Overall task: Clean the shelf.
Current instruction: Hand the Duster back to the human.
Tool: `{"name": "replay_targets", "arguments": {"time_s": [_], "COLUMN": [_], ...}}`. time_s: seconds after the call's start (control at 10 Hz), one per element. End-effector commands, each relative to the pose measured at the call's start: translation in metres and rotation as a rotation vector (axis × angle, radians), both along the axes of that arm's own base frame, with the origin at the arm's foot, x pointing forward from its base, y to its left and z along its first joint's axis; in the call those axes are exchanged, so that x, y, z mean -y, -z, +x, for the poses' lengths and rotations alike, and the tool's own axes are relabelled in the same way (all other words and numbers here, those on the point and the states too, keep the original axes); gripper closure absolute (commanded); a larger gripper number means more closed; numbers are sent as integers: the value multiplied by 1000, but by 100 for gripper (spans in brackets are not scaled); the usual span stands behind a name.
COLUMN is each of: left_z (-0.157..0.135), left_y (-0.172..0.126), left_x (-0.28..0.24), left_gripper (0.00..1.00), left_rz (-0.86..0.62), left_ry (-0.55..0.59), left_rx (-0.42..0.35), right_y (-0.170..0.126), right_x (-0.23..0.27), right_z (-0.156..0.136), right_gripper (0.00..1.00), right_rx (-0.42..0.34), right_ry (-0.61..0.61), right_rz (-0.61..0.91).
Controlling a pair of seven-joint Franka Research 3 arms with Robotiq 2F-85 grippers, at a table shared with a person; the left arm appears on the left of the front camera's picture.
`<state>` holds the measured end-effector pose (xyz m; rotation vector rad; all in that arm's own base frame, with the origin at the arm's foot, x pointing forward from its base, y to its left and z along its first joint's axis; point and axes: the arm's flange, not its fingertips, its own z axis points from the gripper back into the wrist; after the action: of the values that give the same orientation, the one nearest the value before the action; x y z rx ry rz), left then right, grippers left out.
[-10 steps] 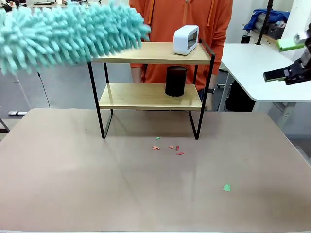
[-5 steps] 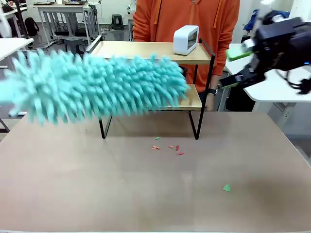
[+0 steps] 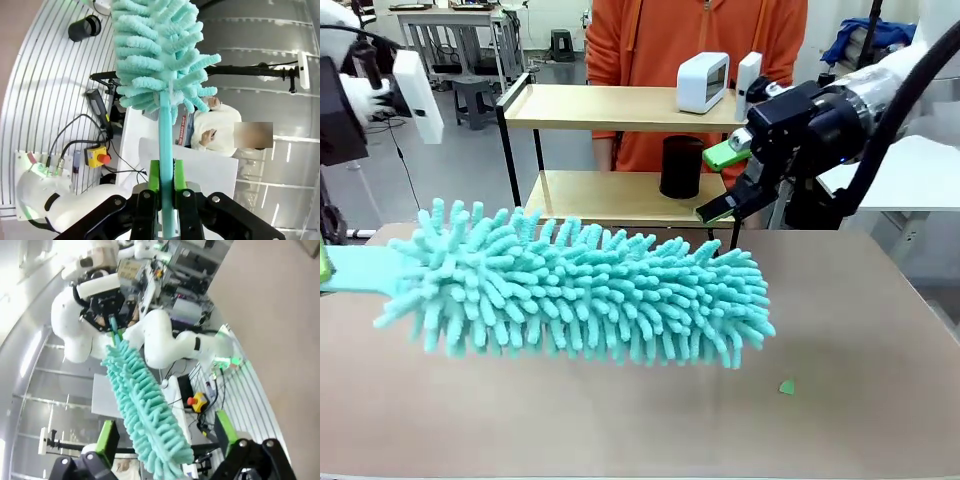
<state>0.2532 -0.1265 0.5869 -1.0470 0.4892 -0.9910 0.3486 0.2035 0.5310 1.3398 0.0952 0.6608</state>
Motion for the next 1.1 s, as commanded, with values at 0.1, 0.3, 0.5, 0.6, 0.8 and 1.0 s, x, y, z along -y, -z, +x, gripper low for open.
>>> {"name": "replay_targets", "arguments": {"time_s": [0.1, 0.3, 0.5, 0.6, 0.8, 1.0], "left_z": [13, 22, 28, 31, 34, 35], "left_y": [-8, 1, 5, 6, 7, 7], "left_x": [2, 13, 22, 25, 26, 27], "left_gripper": [88, 88, 88, 88, 88, 88], "left_rz": [-37, -70, -119, -135, -133, -121], "left_ry": [33, 8, -26, -43, -48, -49], "left_rx": [10, -17, -6, -4, -7, -13], "right_y": [5, 6, 8, 8, 9, 8], "right_x": [-20, -30, -34, -35, -34, -32], "right_z": [-14, -31, -45, -50, -55, -55], "right_gripper": [0, 0, 0, 0, 0, 0], "right_rx": [-26, -23, -16, -5, 10, 12], "right_ry": [-162, -225, -251, -257, -256, -260], "right_rz": [10, 26, 29, 18, 1, 12]}}
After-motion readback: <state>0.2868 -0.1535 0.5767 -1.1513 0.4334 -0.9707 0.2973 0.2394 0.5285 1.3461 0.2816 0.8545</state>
